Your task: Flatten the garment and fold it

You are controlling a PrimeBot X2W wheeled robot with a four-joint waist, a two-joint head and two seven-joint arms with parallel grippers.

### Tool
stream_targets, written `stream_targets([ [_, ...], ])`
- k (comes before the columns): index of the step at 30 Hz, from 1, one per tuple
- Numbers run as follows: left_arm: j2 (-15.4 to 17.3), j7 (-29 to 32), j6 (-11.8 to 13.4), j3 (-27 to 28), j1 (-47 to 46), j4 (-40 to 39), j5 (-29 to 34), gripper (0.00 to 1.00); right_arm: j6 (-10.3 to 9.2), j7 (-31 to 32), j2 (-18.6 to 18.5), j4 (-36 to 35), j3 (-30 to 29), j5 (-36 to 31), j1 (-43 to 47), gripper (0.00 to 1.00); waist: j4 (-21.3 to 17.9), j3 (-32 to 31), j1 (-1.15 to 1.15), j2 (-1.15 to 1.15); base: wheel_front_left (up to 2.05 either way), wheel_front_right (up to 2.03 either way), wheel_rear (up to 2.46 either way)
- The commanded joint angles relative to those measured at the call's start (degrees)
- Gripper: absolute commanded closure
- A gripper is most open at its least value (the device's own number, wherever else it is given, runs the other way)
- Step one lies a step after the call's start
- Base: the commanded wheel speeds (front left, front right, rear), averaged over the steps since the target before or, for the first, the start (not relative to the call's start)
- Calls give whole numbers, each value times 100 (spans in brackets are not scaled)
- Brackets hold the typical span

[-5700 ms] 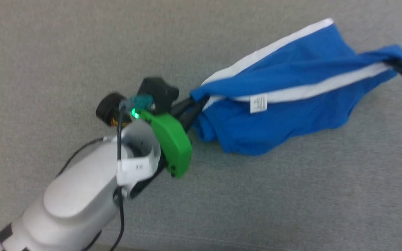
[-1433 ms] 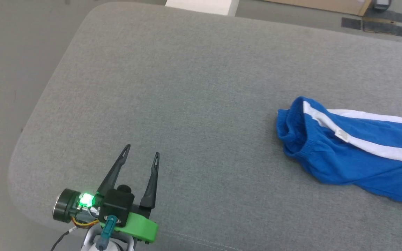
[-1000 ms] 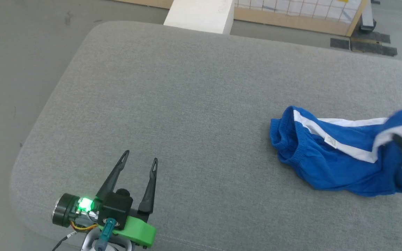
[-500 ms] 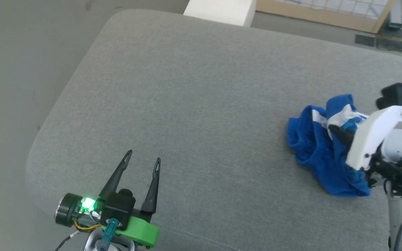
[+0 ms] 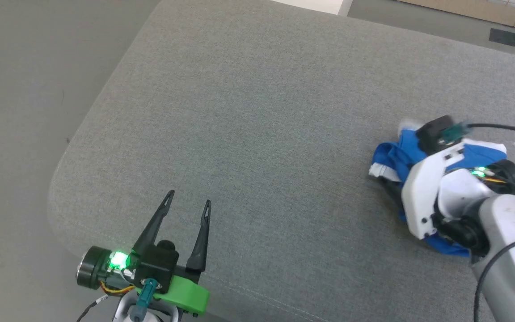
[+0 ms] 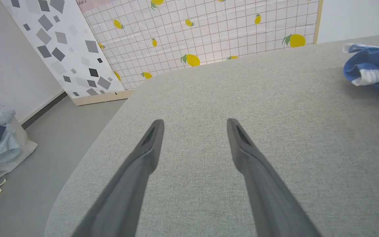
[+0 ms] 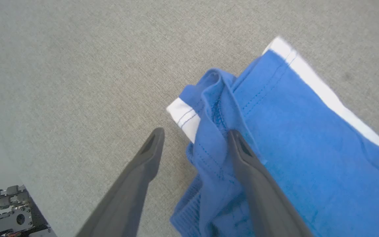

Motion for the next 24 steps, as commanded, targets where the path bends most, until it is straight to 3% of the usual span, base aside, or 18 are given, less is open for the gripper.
stream_targets([
  [1,-44,-27,-40,20,-57,29,39,0,-9,-80,-83,48,181,41,-116,0,-4,-11,0,0,0,0,0],
  [9,-69,-27,-74,140,-39,77,24,0,-9,-643,-383,99,730,410,-363,0,-172,-234,0,0,0,0,0],
  [14,-36,-27,-79,253,49,73,-30,0,-9,-1377,-878,-216,1123,584,-587,0,-417,-472,0,0,0,0,0],
  [24,51,-27,-89,424,184,-27,-154,0,-9,-3064,-1452,-156,794,492,-771,0,-1030,-786,0,0,0,0,0],
])
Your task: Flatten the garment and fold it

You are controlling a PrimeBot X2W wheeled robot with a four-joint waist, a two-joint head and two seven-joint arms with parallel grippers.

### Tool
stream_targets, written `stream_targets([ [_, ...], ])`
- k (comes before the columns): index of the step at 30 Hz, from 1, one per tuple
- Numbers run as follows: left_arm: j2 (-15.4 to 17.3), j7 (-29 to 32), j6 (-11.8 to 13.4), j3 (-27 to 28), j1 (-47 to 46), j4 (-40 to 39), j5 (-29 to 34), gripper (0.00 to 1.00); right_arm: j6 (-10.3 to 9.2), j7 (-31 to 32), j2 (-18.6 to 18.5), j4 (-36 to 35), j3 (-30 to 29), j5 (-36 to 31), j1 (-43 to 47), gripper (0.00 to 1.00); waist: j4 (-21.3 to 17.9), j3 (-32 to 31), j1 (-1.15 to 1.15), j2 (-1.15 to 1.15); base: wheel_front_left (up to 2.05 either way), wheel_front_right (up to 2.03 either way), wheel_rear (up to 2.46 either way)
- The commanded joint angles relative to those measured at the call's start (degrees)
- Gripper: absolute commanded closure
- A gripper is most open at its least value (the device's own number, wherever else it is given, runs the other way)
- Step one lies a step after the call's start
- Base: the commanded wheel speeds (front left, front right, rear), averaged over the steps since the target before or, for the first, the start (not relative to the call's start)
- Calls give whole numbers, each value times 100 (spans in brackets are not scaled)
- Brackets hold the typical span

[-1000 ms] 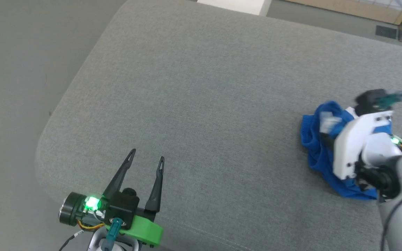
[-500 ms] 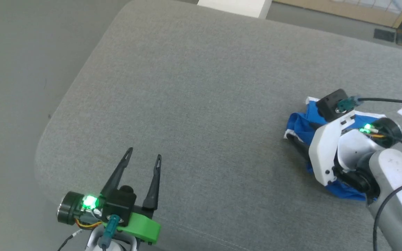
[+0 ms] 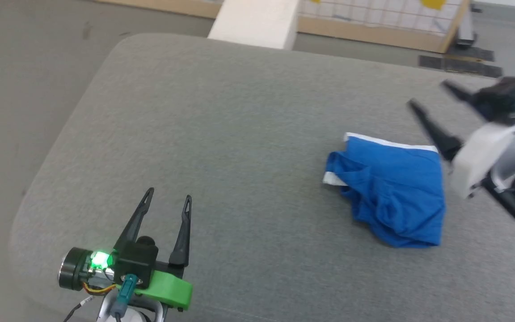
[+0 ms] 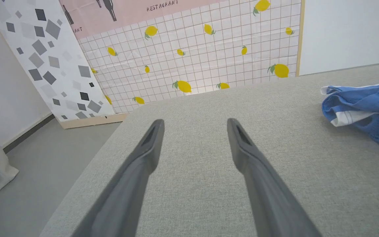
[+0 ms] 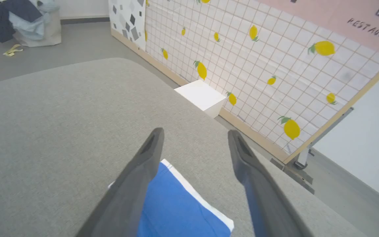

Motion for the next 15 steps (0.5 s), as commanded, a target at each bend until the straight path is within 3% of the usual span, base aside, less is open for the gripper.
stream_targets([
  [1,34,-26,-13,16,105,-35,-79,0,-9,-257,-58,72,-147,-121,29,0,-316,-171,0,0,0,0,0],
  [8,61,-25,49,129,184,-97,-207,0,-9,-1239,6,205,-1223,-508,846,0,-670,-231,0,0,0,0,0],
  [15,156,-9,40,249,166,-140,-336,0,-9,-1760,706,-261,-2401,-892,2029,0,-870,-235,0,0,0,0,0],
])
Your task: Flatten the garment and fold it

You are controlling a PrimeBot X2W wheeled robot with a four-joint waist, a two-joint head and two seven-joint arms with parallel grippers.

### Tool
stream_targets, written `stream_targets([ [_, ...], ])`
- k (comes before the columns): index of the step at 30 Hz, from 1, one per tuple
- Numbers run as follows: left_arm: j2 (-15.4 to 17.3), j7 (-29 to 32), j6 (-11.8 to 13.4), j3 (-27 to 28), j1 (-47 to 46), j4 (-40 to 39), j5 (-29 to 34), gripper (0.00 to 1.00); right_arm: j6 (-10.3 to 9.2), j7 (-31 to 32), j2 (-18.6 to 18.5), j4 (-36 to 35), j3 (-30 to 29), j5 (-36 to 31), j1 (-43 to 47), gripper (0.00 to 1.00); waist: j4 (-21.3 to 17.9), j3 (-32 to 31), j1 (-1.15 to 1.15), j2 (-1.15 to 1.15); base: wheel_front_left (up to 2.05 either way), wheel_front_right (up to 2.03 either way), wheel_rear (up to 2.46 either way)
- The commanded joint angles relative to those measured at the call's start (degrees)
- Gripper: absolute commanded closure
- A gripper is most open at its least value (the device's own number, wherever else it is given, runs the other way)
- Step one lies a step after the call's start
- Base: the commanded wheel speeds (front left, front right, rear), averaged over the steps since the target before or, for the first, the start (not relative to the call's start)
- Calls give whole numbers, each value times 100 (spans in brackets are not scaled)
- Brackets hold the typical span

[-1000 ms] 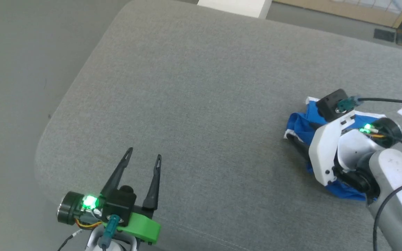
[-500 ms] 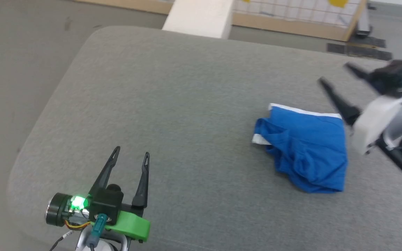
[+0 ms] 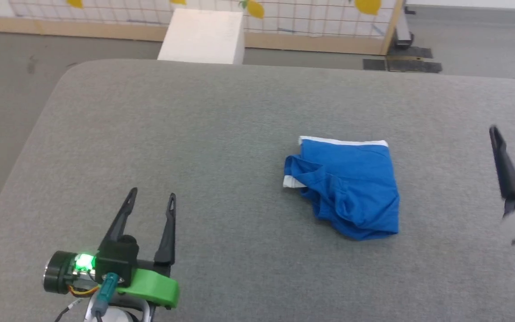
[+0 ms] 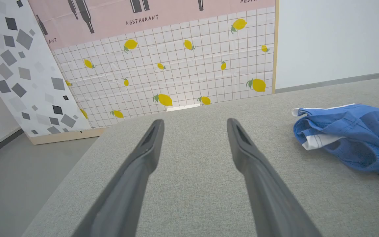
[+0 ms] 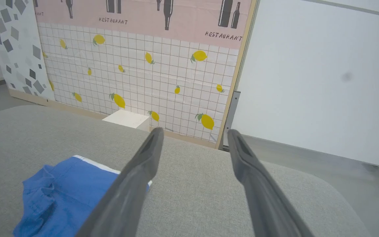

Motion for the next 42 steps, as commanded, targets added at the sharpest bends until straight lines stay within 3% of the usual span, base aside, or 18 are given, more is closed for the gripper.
stream_targets([
  [1,52,-2,7,37,57,-20,-71,0,-9,-74,176,-139,-106,-102,214,0,-71,-23,0,0,0,0,0],
  [6,89,13,-17,78,91,-25,-174,0,-9,-127,850,-623,-490,-371,954,0,-110,-74,0,0,0,0,0],
  [14,91,4,35,84,242,-7,-224,0,-9,-255,1395,-1044,-431,-588,1618,0,-168,-99,0,0,0,0,0],
  [19,-20,-5,-8,133,274,-46,-425,0,-9,-151,1463,-1201,-409,-619,1754,0,-104,-92,0,0,0,0,0],
  [26,76,59,-124,127,93,-130,-447,0,-9,91,1263,-1353,-373,-490,1674,0,28,59,0,0,0,0,0],
  [32,168,507,-467,109,-226,-406,-789,0,-9,1163,840,-1463,-320,132,1260,0,231,435,0,0,0,0,0],
  [38,295,1190,-653,99,-569,-764,-1071,0,-9,3017,462,-1339,-242,1095,542,0,456,844,0,0,0,0,0],
  [42,292,1472,-622,114,-737,-948,-1164,0,-9,4371,468,-914,-247,1571,42,0,610,1028,0,0,0,0,0],
])
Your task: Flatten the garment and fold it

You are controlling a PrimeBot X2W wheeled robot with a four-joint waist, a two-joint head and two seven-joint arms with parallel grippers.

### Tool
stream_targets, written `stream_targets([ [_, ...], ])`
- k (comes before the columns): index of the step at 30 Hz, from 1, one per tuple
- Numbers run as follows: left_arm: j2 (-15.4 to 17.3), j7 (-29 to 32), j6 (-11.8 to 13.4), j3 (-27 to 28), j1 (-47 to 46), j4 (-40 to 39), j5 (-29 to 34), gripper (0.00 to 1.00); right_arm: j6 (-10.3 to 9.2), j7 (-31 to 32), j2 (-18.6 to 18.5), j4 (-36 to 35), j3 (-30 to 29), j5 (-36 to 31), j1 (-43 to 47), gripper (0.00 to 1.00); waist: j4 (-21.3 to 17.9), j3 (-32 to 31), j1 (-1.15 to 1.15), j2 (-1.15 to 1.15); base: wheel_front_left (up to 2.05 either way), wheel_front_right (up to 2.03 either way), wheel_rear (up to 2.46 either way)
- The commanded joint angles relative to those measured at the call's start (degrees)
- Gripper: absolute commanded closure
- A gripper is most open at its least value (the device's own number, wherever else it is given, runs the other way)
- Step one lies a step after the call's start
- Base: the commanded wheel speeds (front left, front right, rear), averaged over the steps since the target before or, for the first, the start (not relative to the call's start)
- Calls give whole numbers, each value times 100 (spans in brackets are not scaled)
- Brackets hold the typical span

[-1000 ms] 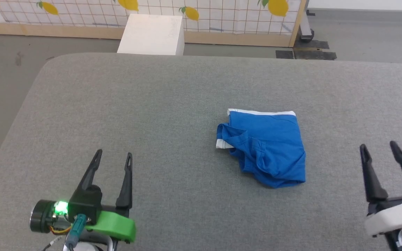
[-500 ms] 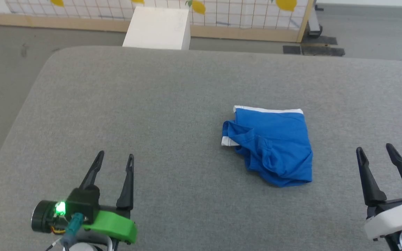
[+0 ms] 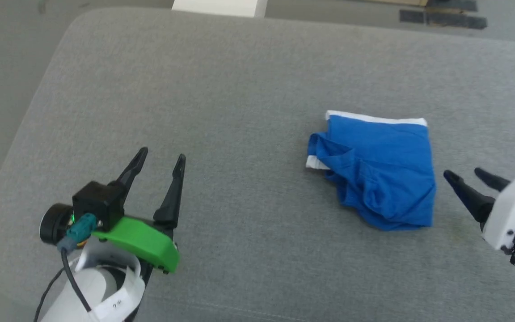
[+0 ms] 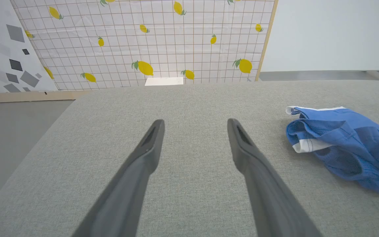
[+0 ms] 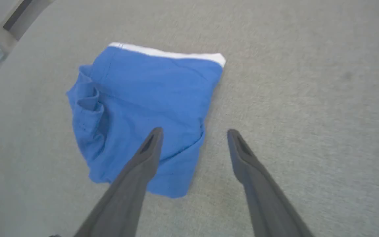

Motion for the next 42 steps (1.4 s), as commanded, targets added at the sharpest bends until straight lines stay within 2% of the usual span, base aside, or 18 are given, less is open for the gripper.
stream_targets([
  [1,11,57,10,-12,-132,-61,-57,0,-9,438,50,181,-22,139,-225,0,263,251,0,0,0,0,0],
  [4,-36,155,38,-54,-236,-108,-58,0,-9,1220,238,607,-277,194,-607,0,396,356,0,0,0,0,0],
  [7,-84,169,57,-103,-303,-115,-37,0,-9,1760,429,1022,-487,-81,-1008,0,516,472,0,0,0,0,0],
  [11,-168,140,66,-189,-358,-63,-10,0,-9,2173,743,1504,-746,-481,-1360,0,667,581,0,0,0,0,0],
  [16,-271,92,87,-253,-413,48,-16,0,-9,2382,905,1902,-772,-995,-1440,0,806,647,0,0,0,0,0],
  [17,-286,79,90,-260,-417,72,-20,0,-9,2401,947,1951,-801,-1016,-1437,51,818,645,0,0,0,0,0],
  [18,-298,69,90,-270,-421,98,-21,0,-9,2401,976,1981,-827,-1036,-1436,73,828,640,0,0,0,0,0],
  [19,-308,60,90,-282,-427,129,-21,0,-9,2384,998,2000,-847,-1062,-1436,100,835,629,0,0,0,0,0],
  [25,-276,37,92,-306,-393,270,-16,0,-9,2071,853,1909,-694,-1104,-1474,100,707,437,0,0,0,0,0],
  [29,-235,43,94,-308,-360,313,-27,0,-9,1818,459,1722,-293,-1041,-1494,100,532,256,0,0,0,0,0],
  [37,-157,47,164,-263,-215,181,-69,0,-9,1387,-840,1266,795,-898,-1427,100,-43,195,0,0,0,0,0],
  [42,-108,54,181,-259,-140,-12,-89,0,-9,973,-1961,1117,1394,-915,-1471,100,-428,427,0,0,0,0,0],
])
